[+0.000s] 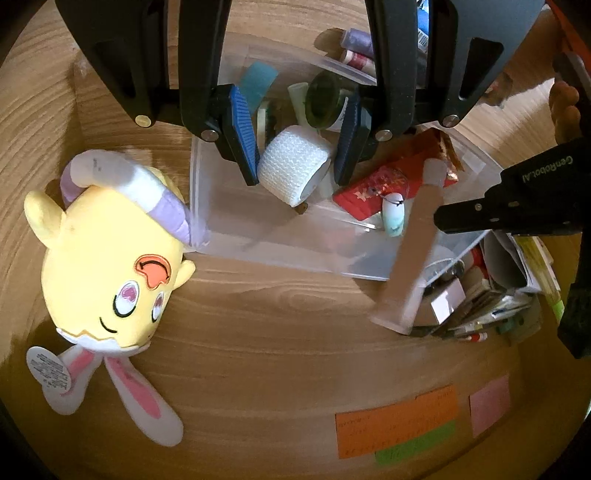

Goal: Organize objects
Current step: 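Carry the pink tube and white roll into the clear box and release both, then withdraw both open tools from the box toward the remaining items, then grasp the small glass jar with the left tool while the right tool grasps the white pen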

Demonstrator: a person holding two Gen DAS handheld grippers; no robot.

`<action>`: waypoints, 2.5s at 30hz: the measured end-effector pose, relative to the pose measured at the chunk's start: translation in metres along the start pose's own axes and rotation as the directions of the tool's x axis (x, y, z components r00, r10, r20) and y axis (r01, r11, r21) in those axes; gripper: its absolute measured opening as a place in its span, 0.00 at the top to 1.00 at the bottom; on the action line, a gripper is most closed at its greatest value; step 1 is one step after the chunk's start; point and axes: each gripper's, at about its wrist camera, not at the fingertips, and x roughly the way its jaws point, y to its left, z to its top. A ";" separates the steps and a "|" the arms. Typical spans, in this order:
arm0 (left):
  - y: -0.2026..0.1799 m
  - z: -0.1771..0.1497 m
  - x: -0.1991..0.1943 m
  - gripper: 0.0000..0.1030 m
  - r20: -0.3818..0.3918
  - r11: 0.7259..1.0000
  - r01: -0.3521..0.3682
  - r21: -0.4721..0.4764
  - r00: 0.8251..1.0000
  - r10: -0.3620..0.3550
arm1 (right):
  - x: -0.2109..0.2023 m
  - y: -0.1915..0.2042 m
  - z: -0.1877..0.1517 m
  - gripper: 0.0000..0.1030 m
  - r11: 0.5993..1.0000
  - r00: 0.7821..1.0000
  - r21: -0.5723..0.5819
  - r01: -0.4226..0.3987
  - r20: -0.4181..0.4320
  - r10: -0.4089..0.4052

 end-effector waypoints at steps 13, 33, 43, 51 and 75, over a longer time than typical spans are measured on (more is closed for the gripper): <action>-0.002 -0.004 -0.001 0.97 -0.023 1.000 0.012 0.016 1.000 -0.011 | 0.007 0.002 -0.002 0.55 1.000 0.999 -0.014 0.017 -0.035 -0.017; -0.011 -0.027 -0.068 0.35 0.088 0.995 -0.078 0.057 0.993 0.073 | -0.047 0.016 -0.009 0.24 1.000 0.999 -0.003 0.007 0.046 -0.007; 0.000 -0.058 -0.087 0.24 0.064 0.996 -0.071 0.054 0.996 0.068 | -0.079 0.038 -0.032 0.22 1.000 0.997 0.001 -0.024 0.067 0.024; 0.019 -0.093 -0.077 0.24 -0.021 0.995 -0.088 0.037 0.996 0.088 | -0.072 0.054 -0.063 0.21 1.000 1.000 0.004 -0.029 -0.011 0.029; 0.026 -0.135 -0.044 0.31 -0.166 0.993 -0.076 0.088 0.982 0.090 | -0.051 0.085 -0.124 0.23 0.999 0.979 -0.025 -0.025 -0.201 0.019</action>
